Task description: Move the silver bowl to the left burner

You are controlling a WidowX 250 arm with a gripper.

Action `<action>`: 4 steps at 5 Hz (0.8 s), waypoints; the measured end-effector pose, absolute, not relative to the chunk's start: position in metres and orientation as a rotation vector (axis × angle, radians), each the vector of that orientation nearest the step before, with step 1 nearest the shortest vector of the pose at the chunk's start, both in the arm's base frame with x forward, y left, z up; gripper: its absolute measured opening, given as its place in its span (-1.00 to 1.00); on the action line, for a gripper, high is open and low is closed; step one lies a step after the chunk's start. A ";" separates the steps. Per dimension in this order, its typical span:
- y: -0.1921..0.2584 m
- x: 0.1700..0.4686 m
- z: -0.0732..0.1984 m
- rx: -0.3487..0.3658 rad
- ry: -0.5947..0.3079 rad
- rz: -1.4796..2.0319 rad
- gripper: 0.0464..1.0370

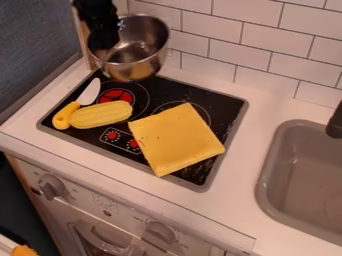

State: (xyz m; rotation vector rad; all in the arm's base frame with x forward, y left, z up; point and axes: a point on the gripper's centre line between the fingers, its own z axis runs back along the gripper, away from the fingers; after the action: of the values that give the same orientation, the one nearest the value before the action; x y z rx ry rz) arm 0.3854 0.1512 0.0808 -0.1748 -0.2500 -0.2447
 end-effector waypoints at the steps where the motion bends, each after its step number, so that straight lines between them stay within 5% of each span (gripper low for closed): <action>1: 0.157 0.384 0.066 -0.154 -0.216 -0.233 -0.94; 3: 0.156 0.390 0.047 -0.074 -0.185 -0.259 -0.85; 4: 0.148 0.392 0.042 -0.058 -0.174 -0.266 -0.51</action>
State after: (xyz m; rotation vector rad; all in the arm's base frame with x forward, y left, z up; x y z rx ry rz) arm 0.3924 0.1478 0.0420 -0.0575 -0.1740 -0.2660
